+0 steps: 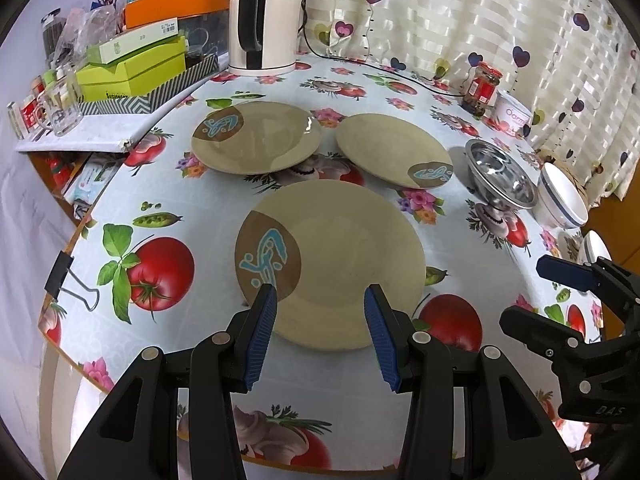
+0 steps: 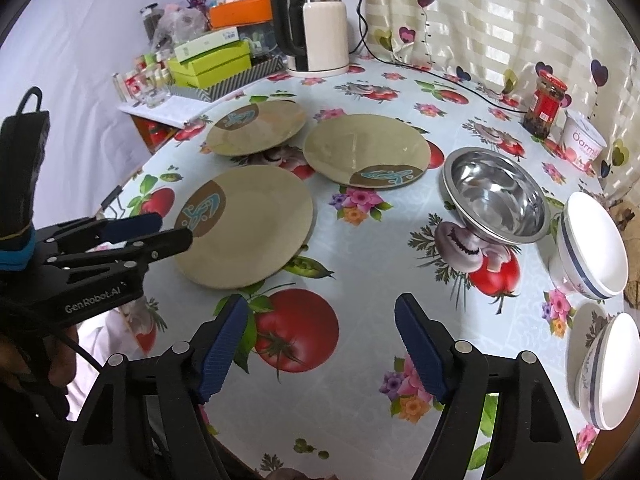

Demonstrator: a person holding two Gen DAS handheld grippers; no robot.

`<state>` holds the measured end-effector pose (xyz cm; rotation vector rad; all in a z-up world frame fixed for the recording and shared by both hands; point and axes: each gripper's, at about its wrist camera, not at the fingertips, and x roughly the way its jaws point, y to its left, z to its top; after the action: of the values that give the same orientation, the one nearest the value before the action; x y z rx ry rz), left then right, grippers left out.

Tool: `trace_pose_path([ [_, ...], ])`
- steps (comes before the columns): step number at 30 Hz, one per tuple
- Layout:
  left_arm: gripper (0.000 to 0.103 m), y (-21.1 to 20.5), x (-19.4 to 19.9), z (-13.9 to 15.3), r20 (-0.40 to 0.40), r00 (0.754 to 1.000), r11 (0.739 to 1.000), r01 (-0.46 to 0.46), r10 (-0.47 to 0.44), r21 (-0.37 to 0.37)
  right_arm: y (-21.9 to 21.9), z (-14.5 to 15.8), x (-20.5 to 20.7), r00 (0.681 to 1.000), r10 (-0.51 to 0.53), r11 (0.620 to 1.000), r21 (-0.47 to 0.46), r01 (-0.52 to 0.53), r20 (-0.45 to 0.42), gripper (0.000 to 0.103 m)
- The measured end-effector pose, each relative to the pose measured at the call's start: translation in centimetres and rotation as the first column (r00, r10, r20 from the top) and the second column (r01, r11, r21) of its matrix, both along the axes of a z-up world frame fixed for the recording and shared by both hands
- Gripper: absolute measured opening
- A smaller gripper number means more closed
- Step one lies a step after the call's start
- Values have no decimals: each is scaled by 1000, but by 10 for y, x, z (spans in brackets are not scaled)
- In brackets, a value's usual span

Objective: Organize plates and bowls
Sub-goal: 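Move the open left gripper toward the rim of the nearest beige plate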

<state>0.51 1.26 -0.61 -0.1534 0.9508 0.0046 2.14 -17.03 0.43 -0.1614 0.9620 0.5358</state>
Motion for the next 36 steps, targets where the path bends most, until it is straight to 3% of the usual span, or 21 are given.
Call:
trace_pose_path([
  [10,47,11,7,-2,2,1000,999,-23,23,-25,3,0,13,1000,-15,1000,22,15,-27,77],
  [26,47,38,27,-6,-4,996,995,-86,86,-52,31,3,45,999,49,999,-2,-49,-20,74],
  [36,47,62,44,-7,0,992,990,-125,125,-72,48,-1,74,996,87,996,-5,-87,-28,61],
])
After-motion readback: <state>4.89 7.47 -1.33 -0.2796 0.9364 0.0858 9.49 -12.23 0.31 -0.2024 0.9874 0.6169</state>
